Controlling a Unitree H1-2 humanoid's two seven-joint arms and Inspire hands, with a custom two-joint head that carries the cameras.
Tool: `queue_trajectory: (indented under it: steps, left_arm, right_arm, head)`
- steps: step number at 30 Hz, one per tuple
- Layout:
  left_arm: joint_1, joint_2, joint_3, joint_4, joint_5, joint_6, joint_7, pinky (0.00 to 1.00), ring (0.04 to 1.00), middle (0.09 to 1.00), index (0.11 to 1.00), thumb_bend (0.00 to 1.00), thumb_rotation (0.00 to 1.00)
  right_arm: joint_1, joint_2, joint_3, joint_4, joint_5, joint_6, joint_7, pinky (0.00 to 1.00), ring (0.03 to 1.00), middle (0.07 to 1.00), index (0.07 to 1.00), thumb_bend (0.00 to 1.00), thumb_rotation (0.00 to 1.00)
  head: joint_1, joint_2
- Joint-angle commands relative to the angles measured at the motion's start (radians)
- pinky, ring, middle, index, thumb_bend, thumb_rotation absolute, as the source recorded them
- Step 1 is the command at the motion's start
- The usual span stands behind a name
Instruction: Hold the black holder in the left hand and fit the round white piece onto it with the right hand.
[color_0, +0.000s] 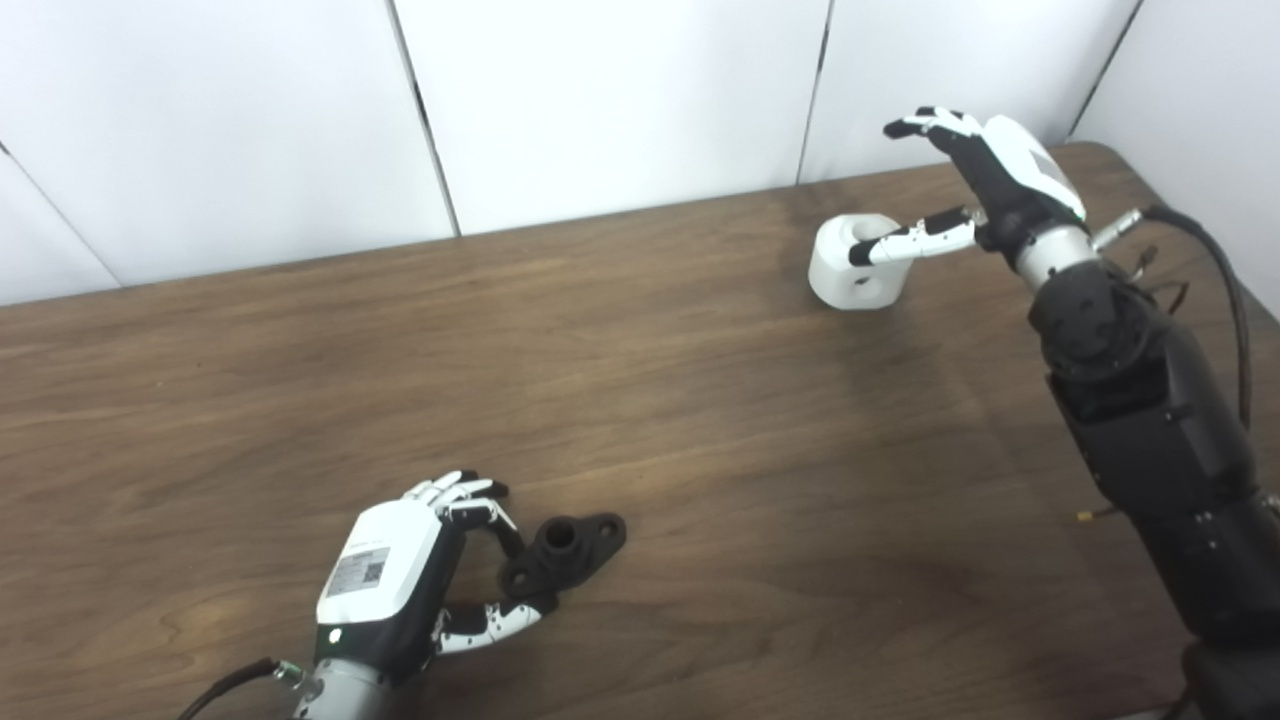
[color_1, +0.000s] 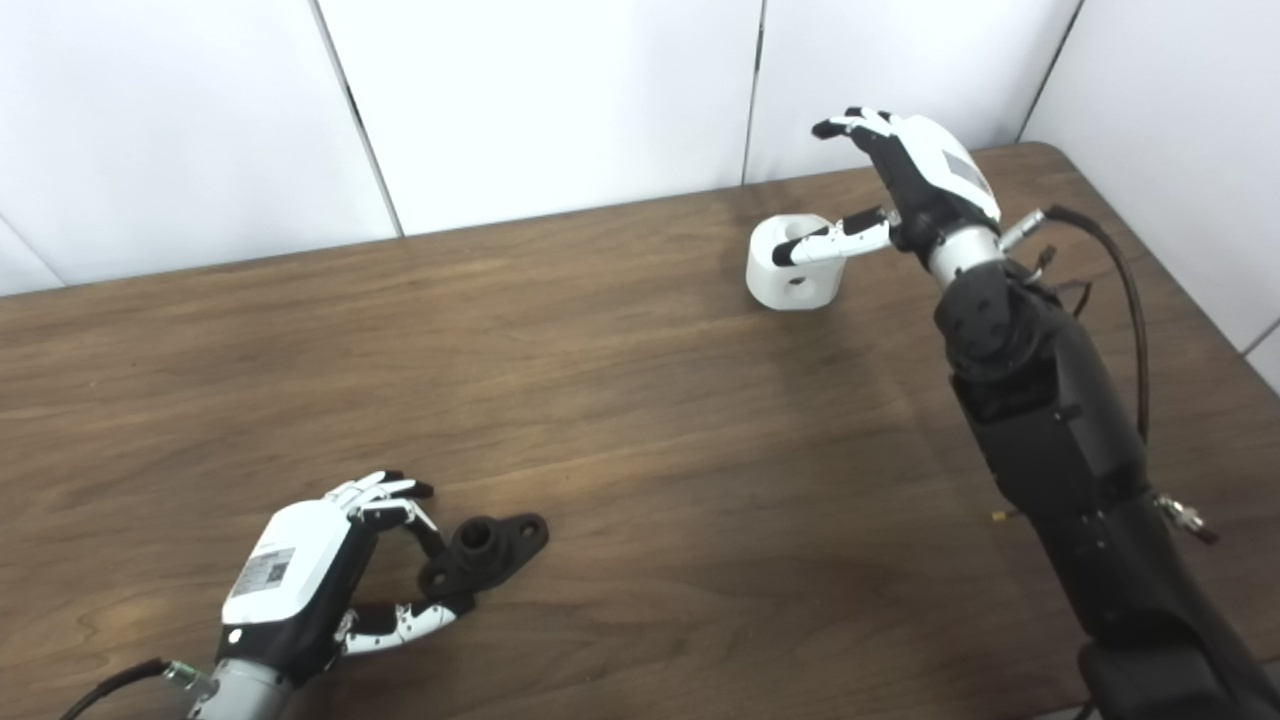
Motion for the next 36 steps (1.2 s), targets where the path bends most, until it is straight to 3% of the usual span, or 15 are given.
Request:
queue_trajectory:
  steps: [1,8,13,36]
  left_arm:
    - [0.034,0.018,0.001,0.030,0.001,0.021,-0.051,0.88,0.889,0.808,0.489,0.51,0.05]
    - [0.027,0.015,-0.002,0.030,0.007,0.030,-0.062,0.88,0.891,0.810,0.490,0.51,0.05]
    - [0.024,0.015,-0.002,0.025,0.011,0.039,-0.079,0.88,0.897,0.816,0.490,0.51,0.05]
    - [0.027,0.015,0.015,0.025,-0.007,0.023,-0.066,0.88,0.898,0.813,0.490,0.51,0.04]
  right_arm:
    - [-0.066,-0.039,0.002,-0.009,-0.044,0.002,0.041,0.85,1.000,0.944,0.819,0.97,0.26]
    - [-0.127,-0.058,0.036,0.053,-0.111,0.001,0.146,0.93,1.000,0.940,0.818,0.97,0.26]
    - [-0.151,-0.052,0.030,0.078,-0.140,0.002,0.211,0.94,1.000,0.944,0.821,0.96,0.25]
    - [-0.174,-0.074,0.089,0.195,-0.126,-0.014,0.173,1.00,1.000,0.931,0.800,0.91,0.27]
  head:
    - [0.001,0.002]
    - [0.003,0.003]
    - [0.006,0.001]
    - [0.002,0.010]
